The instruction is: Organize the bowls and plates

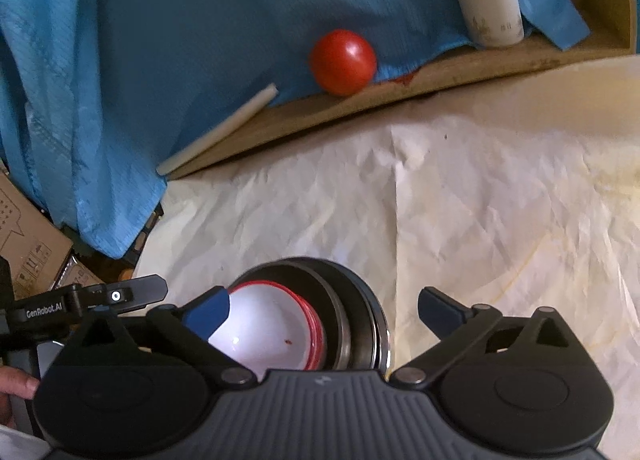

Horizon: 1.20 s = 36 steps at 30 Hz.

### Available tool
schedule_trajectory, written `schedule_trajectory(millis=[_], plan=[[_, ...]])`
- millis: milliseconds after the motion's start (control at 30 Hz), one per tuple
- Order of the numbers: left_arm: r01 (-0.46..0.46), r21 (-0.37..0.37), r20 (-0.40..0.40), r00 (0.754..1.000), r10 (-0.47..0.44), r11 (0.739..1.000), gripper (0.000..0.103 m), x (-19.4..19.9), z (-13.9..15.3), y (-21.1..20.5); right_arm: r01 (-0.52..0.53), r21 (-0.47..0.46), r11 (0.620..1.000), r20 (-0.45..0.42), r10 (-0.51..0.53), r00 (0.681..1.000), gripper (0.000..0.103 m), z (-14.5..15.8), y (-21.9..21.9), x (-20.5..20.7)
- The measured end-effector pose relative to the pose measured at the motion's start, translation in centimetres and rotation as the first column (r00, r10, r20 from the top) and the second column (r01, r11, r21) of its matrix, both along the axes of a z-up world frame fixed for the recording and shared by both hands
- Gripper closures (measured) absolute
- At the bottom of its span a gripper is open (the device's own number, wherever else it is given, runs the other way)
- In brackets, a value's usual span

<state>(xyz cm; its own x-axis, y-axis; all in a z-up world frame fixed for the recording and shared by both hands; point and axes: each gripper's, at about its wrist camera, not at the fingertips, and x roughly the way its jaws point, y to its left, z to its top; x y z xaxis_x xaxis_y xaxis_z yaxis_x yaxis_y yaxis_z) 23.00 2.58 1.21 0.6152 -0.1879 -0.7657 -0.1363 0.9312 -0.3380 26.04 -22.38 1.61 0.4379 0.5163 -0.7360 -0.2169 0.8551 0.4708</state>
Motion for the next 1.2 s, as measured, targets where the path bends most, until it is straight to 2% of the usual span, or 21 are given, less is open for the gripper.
schedule_trajectory(millis=[267, 467, 600, 700, 867, 1067, 1200], plan=[[-0.038, 0.013, 0.062, 0.997, 0.037, 0.999, 0.001, -2.0, 0.8, -0.2, 0.013, -0.01, 1.0, 0.053, -0.012, 0.999, 0.0, 1.0, -0.4, -2.1], [-0.015, 0.035, 0.105, 0.994, 0.011, 0.999, 0.001, -4.4, 1.3, -1.5, 0.071, -0.014, 0.997, 0.103, -0.07, 0.992, 0.0, 2.1, -1.4, -5.8], [-0.018, 0.04, 0.144, 0.99, 0.013, 0.999, 0.001, -6.8, 1.3, -2.4, 0.102, -0.027, 0.994, 0.176, -0.095, 0.98, 0.0, 3.4, -1.5, -9.4], [-0.017, 0.058, 0.143, 0.99, 0.009, 0.998, 0.001, -8.9, 1.3, -3.3, 0.125, -0.043, 0.991, 0.211, -0.113, 0.971, 0.0, 4.4, -1.2, -12.4], [-0.008, 0.068, 0.179, 0.984, -0.005, 0.998, 0.001, -12.6, 2.0, -4.5, 0.112, -0.055, 0.992, 0.272, -0.093, 0.958, 0.0, 5.3, -0.7, -16.3], [-0.022, 0.127, 0.282, 0.959, -0.015, 0.992, 0.001, -16.4, 2.8, -5.8, 0.118, -0.076, 0.99, 0.355, -0.083, 0.931, 0.0, 6.2, -0.5, -19.8], [-0.039, 0.152, 0.299, 0.954, -0.009, 0.988, 0.001, -18.4, 2.6, -6.4, 0.138, -0.099, 0.985, 0.396, -0.088, 0.914, 0.0, 6.2, -0.3, -21.5]])
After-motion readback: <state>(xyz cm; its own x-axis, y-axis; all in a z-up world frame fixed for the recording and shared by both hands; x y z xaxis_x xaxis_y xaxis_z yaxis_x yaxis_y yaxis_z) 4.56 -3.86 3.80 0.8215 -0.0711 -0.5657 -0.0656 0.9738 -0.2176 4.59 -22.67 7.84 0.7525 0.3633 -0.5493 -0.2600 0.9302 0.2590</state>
